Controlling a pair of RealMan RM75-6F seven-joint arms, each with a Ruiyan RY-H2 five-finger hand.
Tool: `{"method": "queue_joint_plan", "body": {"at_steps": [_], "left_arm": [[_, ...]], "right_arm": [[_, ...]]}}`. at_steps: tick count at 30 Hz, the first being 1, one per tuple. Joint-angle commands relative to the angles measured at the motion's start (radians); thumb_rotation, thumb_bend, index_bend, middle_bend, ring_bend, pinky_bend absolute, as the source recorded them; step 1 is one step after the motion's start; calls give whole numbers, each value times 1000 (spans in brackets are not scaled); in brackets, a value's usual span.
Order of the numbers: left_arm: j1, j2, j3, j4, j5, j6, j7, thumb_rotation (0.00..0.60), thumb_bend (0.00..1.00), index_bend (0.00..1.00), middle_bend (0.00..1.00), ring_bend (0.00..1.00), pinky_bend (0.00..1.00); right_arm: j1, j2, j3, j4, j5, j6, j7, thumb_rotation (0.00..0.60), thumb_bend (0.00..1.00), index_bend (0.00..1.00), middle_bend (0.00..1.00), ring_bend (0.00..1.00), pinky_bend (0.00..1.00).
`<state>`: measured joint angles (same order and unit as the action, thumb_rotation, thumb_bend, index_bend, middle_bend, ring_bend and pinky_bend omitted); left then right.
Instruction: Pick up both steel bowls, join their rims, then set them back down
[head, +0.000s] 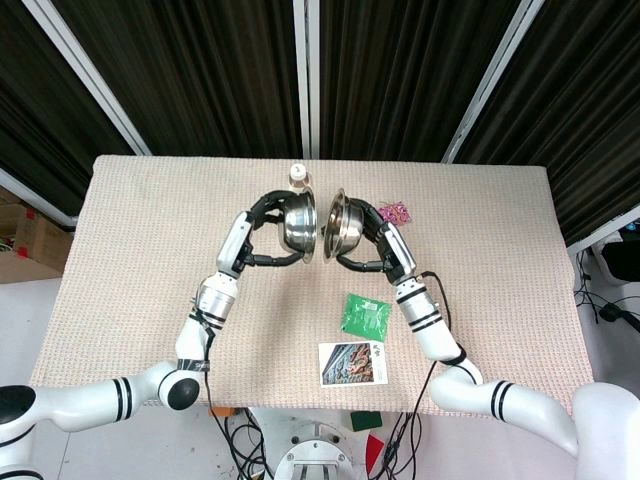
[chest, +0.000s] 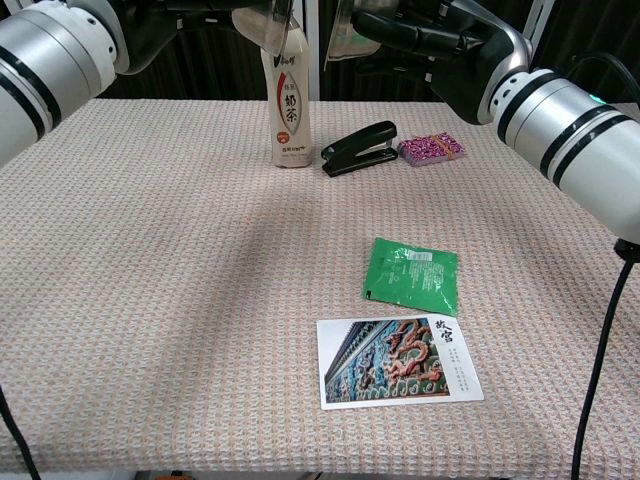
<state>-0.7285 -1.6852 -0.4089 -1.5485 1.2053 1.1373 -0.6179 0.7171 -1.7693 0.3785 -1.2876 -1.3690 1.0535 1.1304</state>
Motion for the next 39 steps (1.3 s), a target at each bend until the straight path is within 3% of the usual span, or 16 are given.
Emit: {"method": "queue_joint_plan", "body": {"at_steps": [1, 23, 33, 39], "left_arm": [[-6, -19, -7, 9, -10, 5, 22, 600, 125, 609, 570, 508, 764], [-23, -40, -31, -2, -5, -27, 30, 600, 126, 610, 573, 508, 762], [14, 6, -36, -20, -7, -24, -17, 600, 127, 610, 573, 508, 762], [-3, 10, -29, -22, 21, -59, -49, 600, 127, 609, 573, 508, 762]], "right_arm": [[17, -15, 9, 8, 4, -6, 5, 600, 176, 621, 437, 297, 371], [45, -21, -7, 22, -10, -25, 43, 600, 176, 627, 437, 298, 377], [3, 16, -18, 12, 0, 3, 81, 600, 176, 629, 440, 304, 381], [29, 11, -24, -2, -25, -14, 82, 600, 176, 630, 440, 304, 382]]}}
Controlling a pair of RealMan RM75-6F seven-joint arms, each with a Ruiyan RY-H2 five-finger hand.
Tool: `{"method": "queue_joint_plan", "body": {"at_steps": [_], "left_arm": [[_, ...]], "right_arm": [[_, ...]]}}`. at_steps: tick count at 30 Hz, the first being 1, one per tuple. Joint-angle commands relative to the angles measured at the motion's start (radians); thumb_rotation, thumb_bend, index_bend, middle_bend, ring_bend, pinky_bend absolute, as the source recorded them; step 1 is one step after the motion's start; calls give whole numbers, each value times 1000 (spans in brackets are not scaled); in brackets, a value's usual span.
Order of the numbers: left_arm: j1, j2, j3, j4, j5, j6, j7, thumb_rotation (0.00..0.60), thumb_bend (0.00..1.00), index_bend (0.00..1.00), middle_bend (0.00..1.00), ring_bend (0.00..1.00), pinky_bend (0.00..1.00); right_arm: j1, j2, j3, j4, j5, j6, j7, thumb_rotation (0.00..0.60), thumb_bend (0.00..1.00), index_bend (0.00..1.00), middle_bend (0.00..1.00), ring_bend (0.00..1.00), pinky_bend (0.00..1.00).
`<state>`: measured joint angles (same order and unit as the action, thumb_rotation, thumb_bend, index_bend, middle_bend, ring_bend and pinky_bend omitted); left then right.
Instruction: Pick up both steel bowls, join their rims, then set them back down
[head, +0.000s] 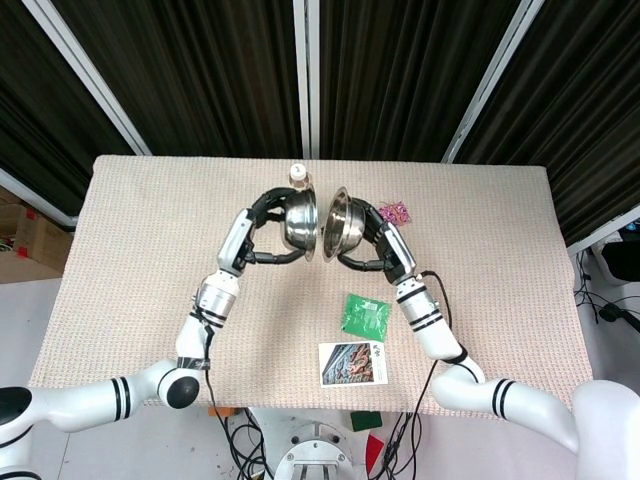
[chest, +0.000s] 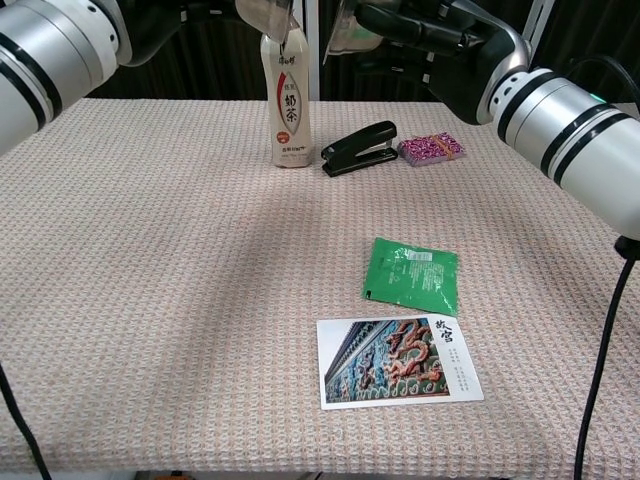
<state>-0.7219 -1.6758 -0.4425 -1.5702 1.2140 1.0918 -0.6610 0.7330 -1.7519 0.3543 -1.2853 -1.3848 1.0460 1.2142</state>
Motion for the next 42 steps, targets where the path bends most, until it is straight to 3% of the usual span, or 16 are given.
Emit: {"method": "queue_joint_plan", "body": {"at_steps": [1, 15, 24, 36, 42], "left_arm": [[-14, 0, 7, 1, 17, -19, -8, 600, 127, 609, 573, 508, 762], [2, 35, 10, 5, 27, -22, -57, 600, 127, 612, 576, 508, 762], [-35, 36, 21, 12, 63, -70, -81, 600, 127, 612, 576, 508, 762], [4, 70, 33, 6, 59, -35, -112, 600, 127, 614, 578, 508, 763], [-15, 57, 43, 10, 74, -49, -111, 600, 127, 614, 579, 508, 763]], "right_arm": [[20, -11, 3, -5, -11, -8, -4, 600, 176, 630, 440, 305, 382], [2, 8, -8, -11, -1, 8, 7, 600, 176, 630, 441, 306, 385], [46, -8, -13, -19, -30, -19, -6, 600, 176, 630, 444, 309, 388], [-12, 22, -16, -28, 0, 36, -4, 600, 176, 630, 444, 309, 389], [28, 3, -8, -30, -11, 1, -10, 600, 176, 630, 444, 309, 389]]}}
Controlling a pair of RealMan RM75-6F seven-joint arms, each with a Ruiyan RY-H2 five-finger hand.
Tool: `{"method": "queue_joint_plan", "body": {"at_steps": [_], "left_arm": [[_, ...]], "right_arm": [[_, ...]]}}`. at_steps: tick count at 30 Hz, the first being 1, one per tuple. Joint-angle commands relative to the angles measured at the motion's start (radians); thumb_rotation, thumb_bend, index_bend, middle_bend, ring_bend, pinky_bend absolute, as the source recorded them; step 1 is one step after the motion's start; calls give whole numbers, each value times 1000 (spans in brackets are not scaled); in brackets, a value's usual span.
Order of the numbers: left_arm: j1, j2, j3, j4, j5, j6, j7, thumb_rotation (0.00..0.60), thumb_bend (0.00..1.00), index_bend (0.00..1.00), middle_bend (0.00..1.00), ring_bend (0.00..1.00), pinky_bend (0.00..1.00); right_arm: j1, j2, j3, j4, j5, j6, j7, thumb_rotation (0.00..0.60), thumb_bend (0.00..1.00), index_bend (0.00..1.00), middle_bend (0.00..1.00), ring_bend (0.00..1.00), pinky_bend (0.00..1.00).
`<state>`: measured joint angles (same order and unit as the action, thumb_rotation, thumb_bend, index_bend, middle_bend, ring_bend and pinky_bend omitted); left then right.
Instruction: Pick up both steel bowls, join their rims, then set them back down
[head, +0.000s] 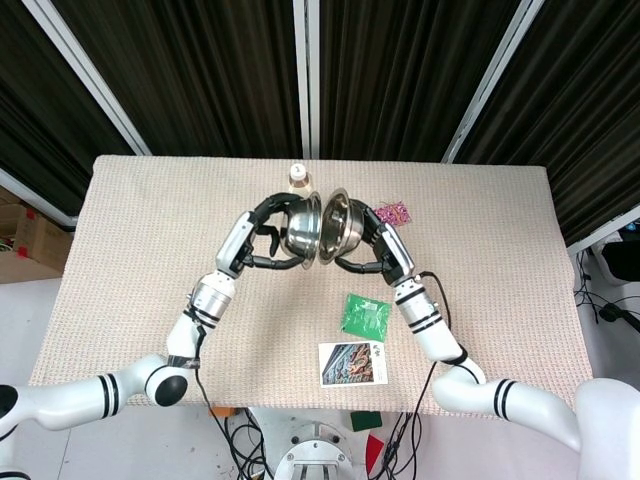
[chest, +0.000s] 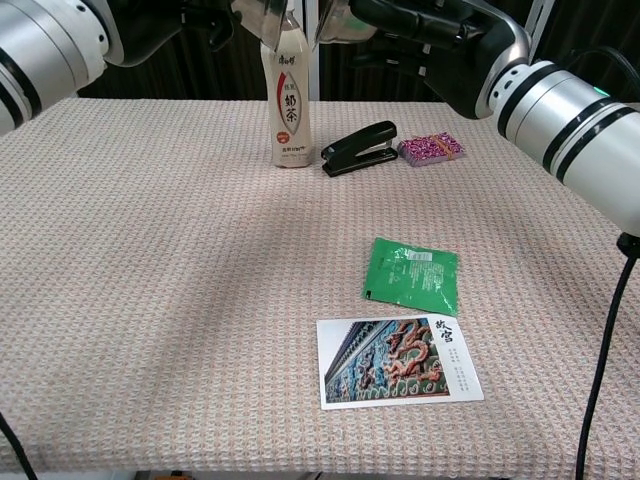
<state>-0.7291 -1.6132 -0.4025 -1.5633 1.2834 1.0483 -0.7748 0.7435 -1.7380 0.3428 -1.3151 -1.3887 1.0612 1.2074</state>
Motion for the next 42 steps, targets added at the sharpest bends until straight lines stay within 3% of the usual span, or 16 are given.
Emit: {"method": "queue_joint_plan", "body": {"at_steps": [1, 14, 25, 34, 42], "left_arm": [[-13, -10, 4, 7, 6, -9, 6, 600, 127, 614, 578, 508, 763], [21, 21, -9, -6, -6, 37, -16, 600, 128, 614, 579, 508, 762], [-13, -6, -5, 5, 4, 17, 1, 600, 128, 614, 578, 508, 761], [19, 20, -2, 2, -7, 43, -7, 600, 128, 615, 579, 508, 761], [-19, -6, 1, 15, 23, 29, 17, 600, 128, 616, 580, 508, 761]], "right_arm": [[29, -17, 5, 3, -9, -23, -6, 600, 176, 630, 444, 309, 388], [-15, 11, 0, -16, 4, 24, -14, 600, 176, 630, 444, 309, 390], [38, -26, 9, -1, -5, -18, -39, 600, 176, 630, 444, 309, 390], [-21, 17, 9, -18, 23, 24, -30, 600, 176, 630, 444, 309, 392], [29, -3, 20, -26, 7, -15, -60, 600, 176, 630, 445, 310, 395]]}}
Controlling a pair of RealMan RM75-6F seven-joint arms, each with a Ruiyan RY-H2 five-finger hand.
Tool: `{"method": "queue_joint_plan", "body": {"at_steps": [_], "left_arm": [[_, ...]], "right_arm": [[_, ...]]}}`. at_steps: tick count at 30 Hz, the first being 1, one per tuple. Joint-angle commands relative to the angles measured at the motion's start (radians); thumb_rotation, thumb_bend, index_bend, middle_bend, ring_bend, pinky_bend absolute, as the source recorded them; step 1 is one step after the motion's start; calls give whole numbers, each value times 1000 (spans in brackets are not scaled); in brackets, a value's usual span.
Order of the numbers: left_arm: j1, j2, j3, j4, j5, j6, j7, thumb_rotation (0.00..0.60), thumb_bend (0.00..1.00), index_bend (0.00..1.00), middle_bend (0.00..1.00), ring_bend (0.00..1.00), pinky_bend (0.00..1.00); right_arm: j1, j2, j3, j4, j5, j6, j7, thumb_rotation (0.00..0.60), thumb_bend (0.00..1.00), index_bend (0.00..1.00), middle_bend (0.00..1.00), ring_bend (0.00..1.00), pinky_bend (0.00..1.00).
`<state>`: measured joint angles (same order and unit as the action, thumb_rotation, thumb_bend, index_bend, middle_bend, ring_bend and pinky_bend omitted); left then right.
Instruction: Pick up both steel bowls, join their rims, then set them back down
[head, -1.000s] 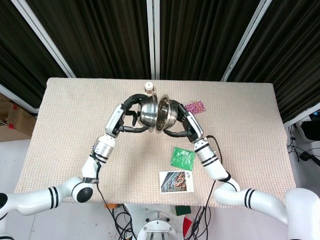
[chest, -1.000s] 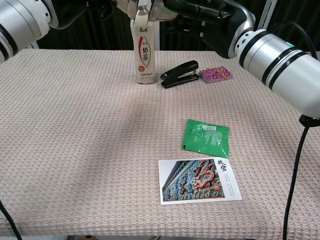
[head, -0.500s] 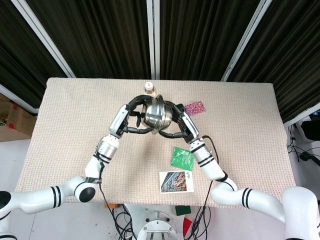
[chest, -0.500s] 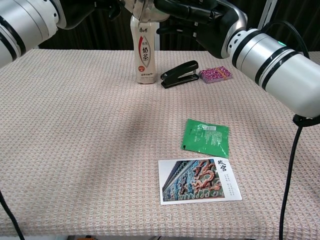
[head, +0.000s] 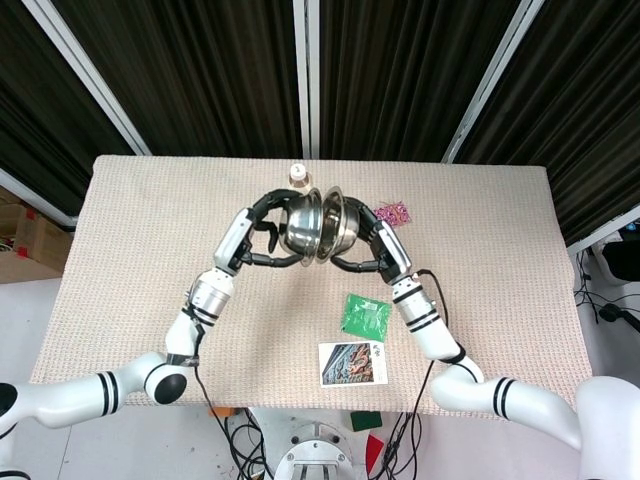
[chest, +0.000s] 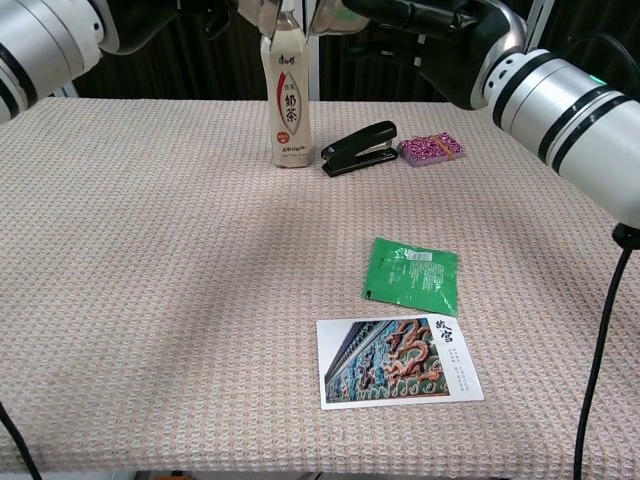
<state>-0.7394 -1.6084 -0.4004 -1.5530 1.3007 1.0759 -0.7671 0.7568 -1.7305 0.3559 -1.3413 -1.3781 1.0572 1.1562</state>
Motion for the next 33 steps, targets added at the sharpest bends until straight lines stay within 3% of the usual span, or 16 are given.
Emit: {"method": "queue_joint_plan", "body": {"at_steps": [1, 9, 15, 20, 24, 33], "left_arm": [[-14, -19, -4, 9, 6, 6, 14, 600, 128, 616, 580, 508, 761], [6, 2, -11, 4, -11, 23, -1, 600, 128, 616, 580, 508, 761], [87, 81, 36, -5, -6, 56, -15, 600, 128, 618, 579, 508, 771], [139, 203, 109, 21, -1, 17, 86, 600, 128, 624, 576, 508, 779], [133, 339, 190, 26, -21, -108, 297, 600, 128, 622, 571, 508, 758], [90, 393, 257, 42, -219, -203, 773, 600, 128, 634, 581, 515, 758]], "right_arm": [[24, -16, 10, 1, -4, -17, -11, 600, 176, 630, 446, 310, 396], [-10, 5, 3, -4, 4, 15, -12, 600, 176, 632, 446, 312, 397], [-106, 133, -77, -34, -33, 61, -80, 600, 176, 632, 446, 311, 397], [-178, 292, -162, -74, -14, 35, -335, 600, 176, 632, 449, 310, 397], [-198, 427, -210, -160, 31, -37, -541, 600, 186, 632, 461, 315, 398], [-181, 566, -247, -326, 314, -135, -1081, 600, 197, 633, 484, 329, 411]]}}
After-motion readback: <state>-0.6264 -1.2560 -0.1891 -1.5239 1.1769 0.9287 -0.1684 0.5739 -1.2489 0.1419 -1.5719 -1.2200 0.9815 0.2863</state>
